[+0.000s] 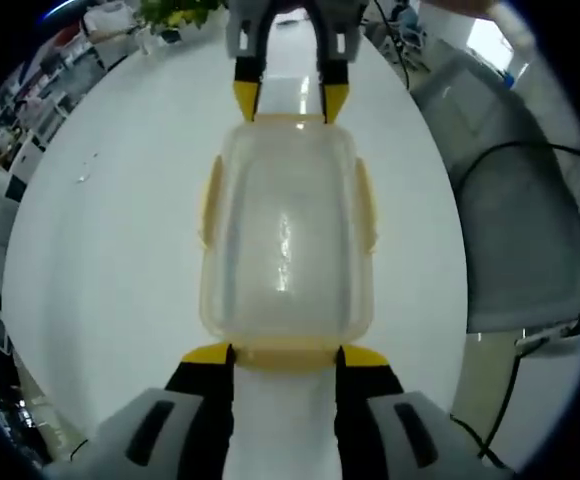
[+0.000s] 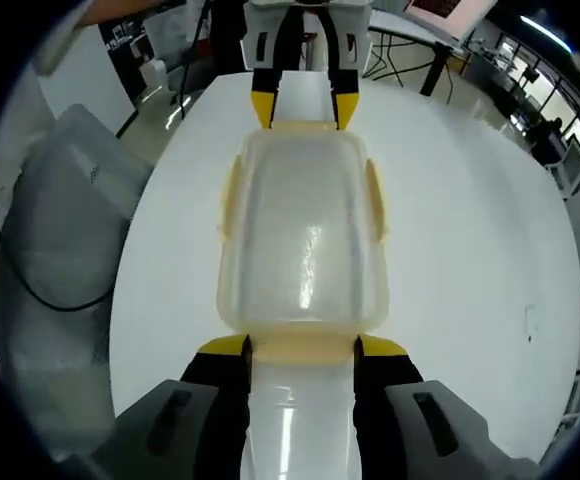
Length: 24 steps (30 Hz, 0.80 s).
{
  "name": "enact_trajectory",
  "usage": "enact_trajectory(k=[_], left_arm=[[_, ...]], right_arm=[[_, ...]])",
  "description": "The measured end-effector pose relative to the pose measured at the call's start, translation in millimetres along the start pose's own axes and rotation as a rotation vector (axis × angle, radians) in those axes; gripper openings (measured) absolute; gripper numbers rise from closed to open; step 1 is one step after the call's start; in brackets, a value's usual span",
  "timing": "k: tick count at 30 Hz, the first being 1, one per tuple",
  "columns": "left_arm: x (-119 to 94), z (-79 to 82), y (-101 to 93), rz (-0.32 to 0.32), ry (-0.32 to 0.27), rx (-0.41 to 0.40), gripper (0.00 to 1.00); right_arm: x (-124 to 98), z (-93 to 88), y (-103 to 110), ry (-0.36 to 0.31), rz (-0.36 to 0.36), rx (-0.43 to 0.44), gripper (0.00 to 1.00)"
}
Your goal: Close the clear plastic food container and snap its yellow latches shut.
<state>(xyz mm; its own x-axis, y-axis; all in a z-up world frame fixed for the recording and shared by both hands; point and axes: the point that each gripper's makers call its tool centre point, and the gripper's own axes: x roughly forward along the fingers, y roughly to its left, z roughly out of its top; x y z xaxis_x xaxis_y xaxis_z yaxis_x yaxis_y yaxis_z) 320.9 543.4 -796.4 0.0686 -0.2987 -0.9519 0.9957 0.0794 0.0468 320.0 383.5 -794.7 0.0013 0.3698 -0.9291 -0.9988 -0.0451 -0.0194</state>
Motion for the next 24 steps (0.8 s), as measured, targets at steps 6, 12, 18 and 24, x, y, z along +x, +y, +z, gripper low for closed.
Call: enact_trajectory(k=[6, 12, 18, 24], left_arm=[[-5, 12.5, 0.5, 0.001, -0.009, -0.004, 0.34], [-11, 30.4, 0.6, 0.002, -0.033, -0.006, 0.34], [-11, 51.0, 0.5, 0.005, -0.056, -0.004, 0.34], [-8, 71.5, -0.4, 0.005, -0.070, 0.004, 0.34]], right_arm=[[-15, -6.0, 0, -0.010, -0.004, -0.003, 0.37], [-26, -15.8, -1, -0.008, -0.010, -0.006, 0.37], [-41, -31.6, -2, 0.003, -0.018, -0.006, 0.37], [-51, -50.9, 0, 0.019, -0.019, 0.001, 0.37]])
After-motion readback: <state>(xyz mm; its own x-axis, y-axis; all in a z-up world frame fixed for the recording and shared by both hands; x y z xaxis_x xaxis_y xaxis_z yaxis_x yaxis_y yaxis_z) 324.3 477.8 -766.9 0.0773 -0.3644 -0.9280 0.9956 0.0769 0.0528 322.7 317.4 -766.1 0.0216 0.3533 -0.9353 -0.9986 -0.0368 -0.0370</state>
